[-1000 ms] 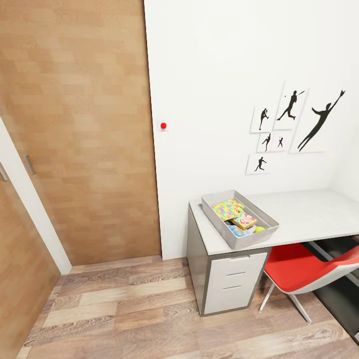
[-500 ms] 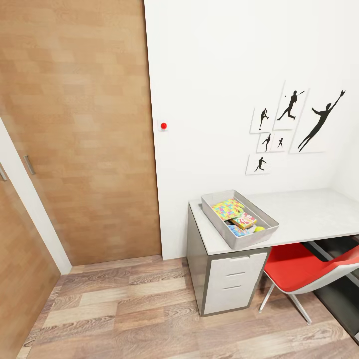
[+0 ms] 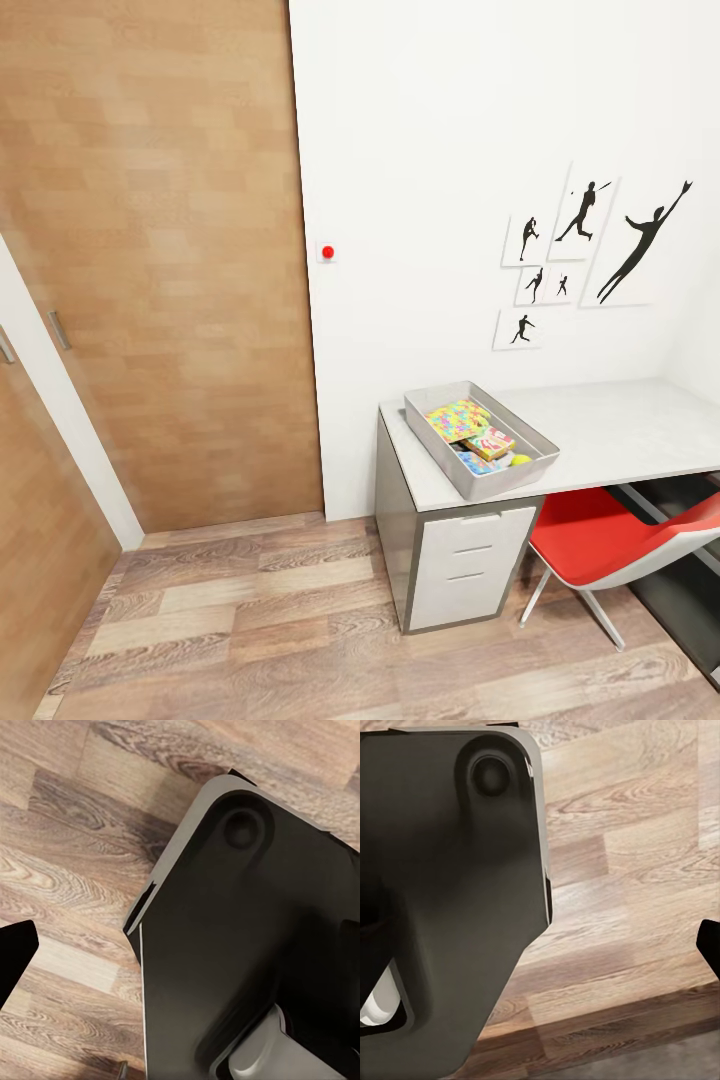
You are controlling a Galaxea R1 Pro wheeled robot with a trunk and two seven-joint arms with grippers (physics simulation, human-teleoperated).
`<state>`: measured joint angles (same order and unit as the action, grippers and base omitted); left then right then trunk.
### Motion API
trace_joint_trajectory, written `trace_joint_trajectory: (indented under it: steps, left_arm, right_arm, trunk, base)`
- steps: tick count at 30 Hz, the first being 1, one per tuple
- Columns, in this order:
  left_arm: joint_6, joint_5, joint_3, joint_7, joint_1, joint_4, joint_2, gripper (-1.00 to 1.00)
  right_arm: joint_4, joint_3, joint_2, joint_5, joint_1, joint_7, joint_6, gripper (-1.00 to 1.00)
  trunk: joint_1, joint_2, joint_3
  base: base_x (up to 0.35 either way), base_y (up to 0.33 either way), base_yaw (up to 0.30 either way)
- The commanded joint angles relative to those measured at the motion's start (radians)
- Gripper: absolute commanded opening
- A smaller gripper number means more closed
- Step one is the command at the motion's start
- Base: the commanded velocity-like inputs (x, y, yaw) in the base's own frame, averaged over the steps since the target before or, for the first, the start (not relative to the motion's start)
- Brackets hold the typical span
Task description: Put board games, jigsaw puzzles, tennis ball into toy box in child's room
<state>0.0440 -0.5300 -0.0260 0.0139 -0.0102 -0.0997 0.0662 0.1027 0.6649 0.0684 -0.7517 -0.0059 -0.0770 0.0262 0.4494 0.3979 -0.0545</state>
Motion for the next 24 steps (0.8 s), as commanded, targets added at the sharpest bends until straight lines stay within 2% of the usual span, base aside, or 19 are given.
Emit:
trace_joint_trajectory:
  steps: [1, 24]
  left_arm:
    - [0.002, 0.001, -0.002, 0.001, -0.001, 0.0, 0.0, 1.0]
    - [0.002, 0.001, -0.003, 0.001, -0.001, 0.0, 0.0, 1.0]
  right_arm:
    - [0.002, 0.009, 0.0, -0.009, 0.0, -0.004, 0.001, 1.0]
    - [0.002, 0.009, 0.001, -0.009, 0.0, -0.004, 0.001, 1.0]
  trunk:
    - [0.001, 0.002, -0.002]
    - [0.001, 0.002, -0.002]
  base:
    - [0.0, 0.0, 0.0]
    - [0.0, 0.0, 0.0]
